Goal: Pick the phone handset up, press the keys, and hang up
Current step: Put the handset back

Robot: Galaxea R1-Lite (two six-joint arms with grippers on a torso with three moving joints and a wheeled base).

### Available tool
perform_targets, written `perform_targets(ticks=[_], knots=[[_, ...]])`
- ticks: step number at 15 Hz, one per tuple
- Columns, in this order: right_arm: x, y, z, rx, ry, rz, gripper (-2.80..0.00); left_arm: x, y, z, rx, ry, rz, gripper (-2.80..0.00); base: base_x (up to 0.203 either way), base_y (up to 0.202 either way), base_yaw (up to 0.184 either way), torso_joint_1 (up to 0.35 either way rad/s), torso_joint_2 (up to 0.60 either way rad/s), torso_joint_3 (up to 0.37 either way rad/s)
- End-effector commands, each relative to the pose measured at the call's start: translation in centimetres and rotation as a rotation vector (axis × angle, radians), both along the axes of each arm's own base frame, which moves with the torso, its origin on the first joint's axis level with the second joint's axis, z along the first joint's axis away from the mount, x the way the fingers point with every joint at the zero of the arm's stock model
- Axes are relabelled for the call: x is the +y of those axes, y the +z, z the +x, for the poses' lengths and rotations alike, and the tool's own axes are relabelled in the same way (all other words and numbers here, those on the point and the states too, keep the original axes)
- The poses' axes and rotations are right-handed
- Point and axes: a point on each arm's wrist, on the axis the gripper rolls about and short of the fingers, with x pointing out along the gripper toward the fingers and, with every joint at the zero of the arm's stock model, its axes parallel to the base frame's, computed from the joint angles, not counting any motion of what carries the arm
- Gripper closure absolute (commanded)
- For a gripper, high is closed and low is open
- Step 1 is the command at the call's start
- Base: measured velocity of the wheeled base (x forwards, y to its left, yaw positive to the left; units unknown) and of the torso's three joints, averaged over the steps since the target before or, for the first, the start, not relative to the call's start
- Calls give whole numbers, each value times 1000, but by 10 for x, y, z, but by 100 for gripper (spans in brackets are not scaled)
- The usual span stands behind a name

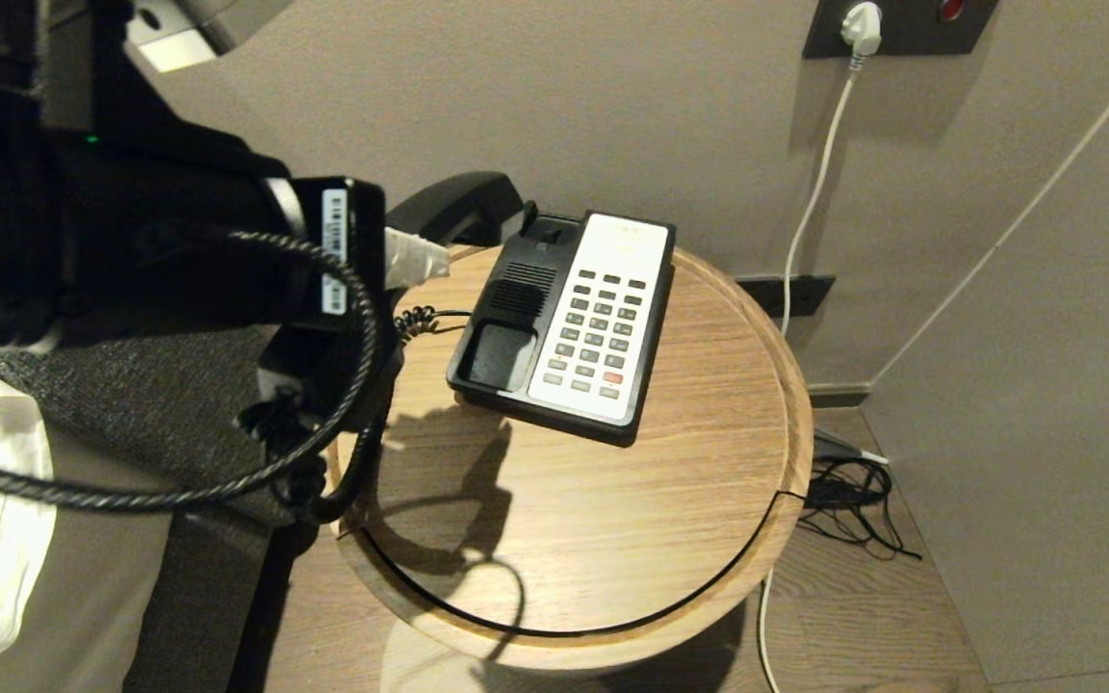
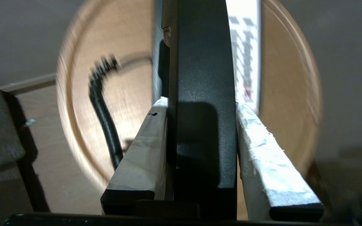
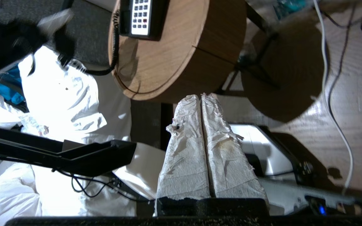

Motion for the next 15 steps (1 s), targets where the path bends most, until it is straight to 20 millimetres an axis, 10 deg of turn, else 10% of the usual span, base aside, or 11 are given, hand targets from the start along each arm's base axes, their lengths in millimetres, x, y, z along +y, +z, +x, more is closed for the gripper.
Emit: perform_targets(ticks=[1,15], knots=[[0,-14,1,5,8,-9,0,-30,-5,39,18,46,20,0,0,0,0,0,0,0],[4,-53,7,56,87,-115,0,-41,-11,77,-5,145,-10,0,0,0,0,0,0,0]])
